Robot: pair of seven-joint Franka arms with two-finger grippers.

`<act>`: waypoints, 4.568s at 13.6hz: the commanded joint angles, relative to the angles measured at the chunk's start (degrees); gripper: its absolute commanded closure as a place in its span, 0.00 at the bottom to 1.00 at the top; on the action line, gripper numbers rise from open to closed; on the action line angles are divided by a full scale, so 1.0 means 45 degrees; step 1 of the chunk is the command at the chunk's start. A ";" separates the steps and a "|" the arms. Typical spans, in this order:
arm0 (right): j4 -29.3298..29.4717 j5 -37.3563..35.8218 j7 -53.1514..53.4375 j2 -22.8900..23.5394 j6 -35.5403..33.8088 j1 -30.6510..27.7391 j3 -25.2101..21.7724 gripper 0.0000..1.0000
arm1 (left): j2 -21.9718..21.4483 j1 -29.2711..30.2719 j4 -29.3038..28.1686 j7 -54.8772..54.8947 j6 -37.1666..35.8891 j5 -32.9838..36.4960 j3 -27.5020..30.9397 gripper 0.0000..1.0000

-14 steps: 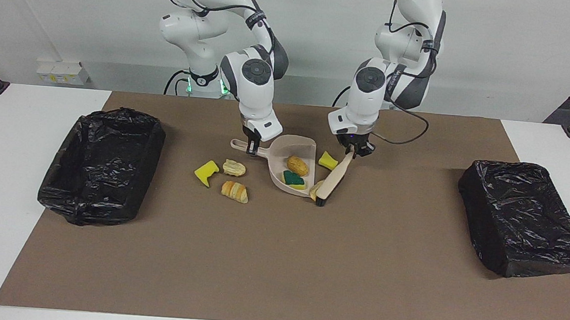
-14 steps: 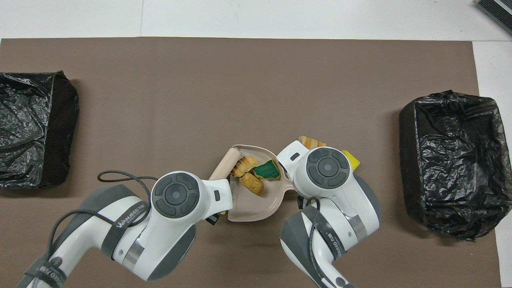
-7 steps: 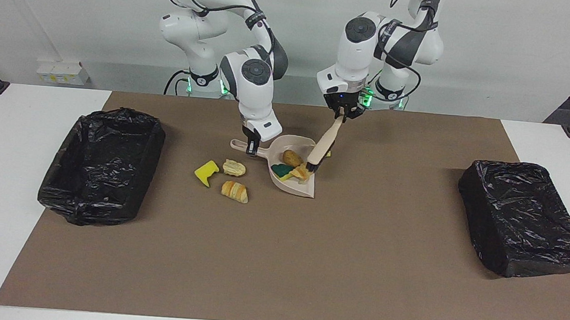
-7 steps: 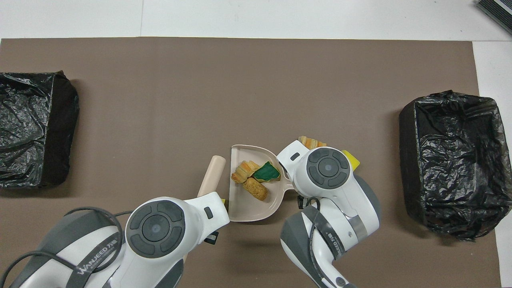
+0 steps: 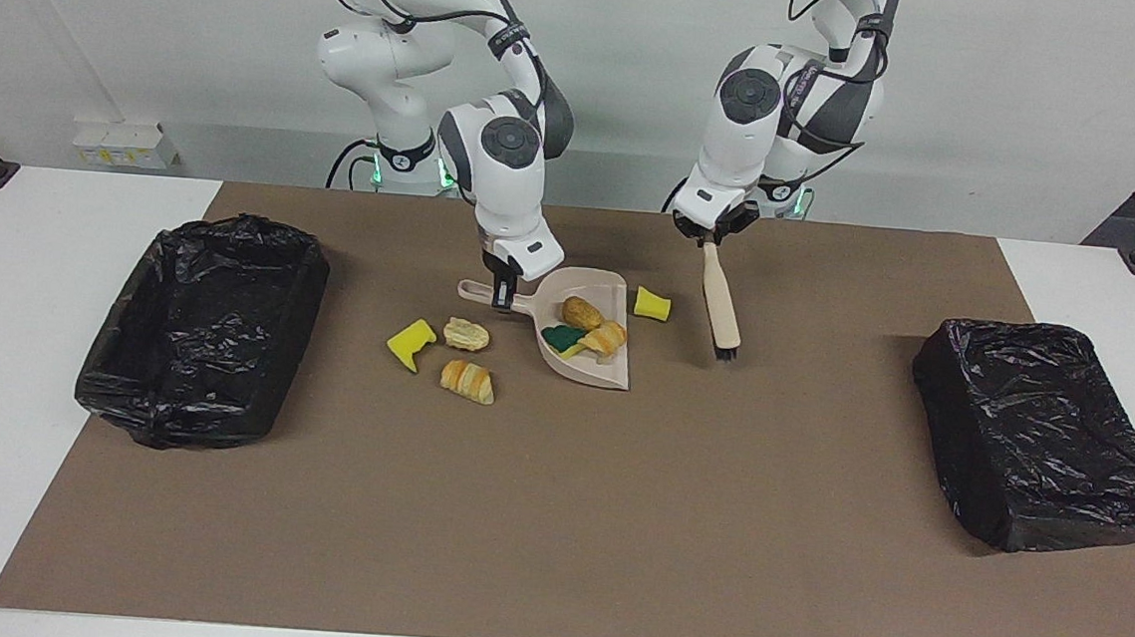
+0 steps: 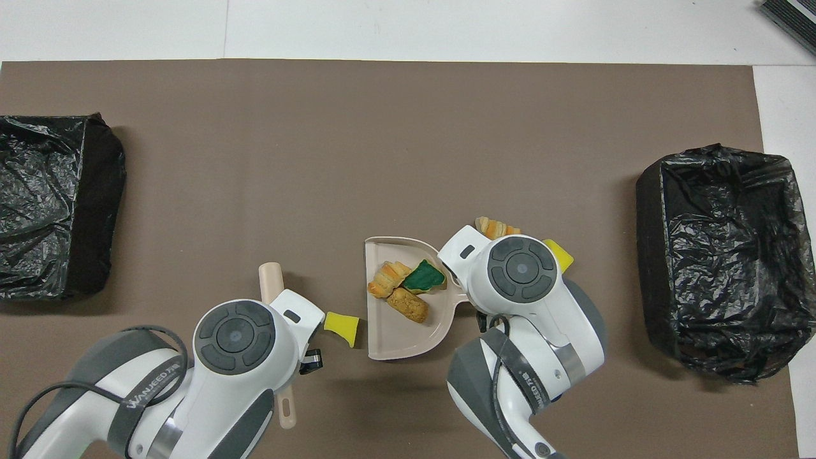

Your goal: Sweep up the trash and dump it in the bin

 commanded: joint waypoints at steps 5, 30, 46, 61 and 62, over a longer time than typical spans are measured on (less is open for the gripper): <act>-0.0433 -0.0250 -0.0952 -0.0247 0.0501 -0.0306 0.0044 1.00 | 0.0416 -0.1875 -0.0760 -0.0680 0.2912 -0.2184 -0.0027 1.00; 0.0737 0.2674 -0.1827 -0.0402 0.0211 -0.2451 0.0044 1.00 | -0.0676 -0.1331 -0.0251 0.0531 0.0925 -0.1054 -0.0066 1.00; 0.5462 0.0867 -1.0437 -0.0209 -0.5827 -1.1960 -0.0113 1.00 | -0.0344 -0.6451 -0.2732 -0.2927 0.5106 -0.1815 -0.0086 0.67; 0.4371 -0.7262 -0.6231 -0.0286 -0.3695 -0.9332 -0.0191 1.00 | 0.0105 0.2800 0.3826 0.7160 0.0010 0.0704 -0.0007 0.00; 0.4352 -0.7281 -0.6032 -0.0305 -0.3756 -0.9097 -0.0210 1.00 | 0.0163 0.3600 0.4488 0.8931 -0.0572 0.0724 0.0012 0.00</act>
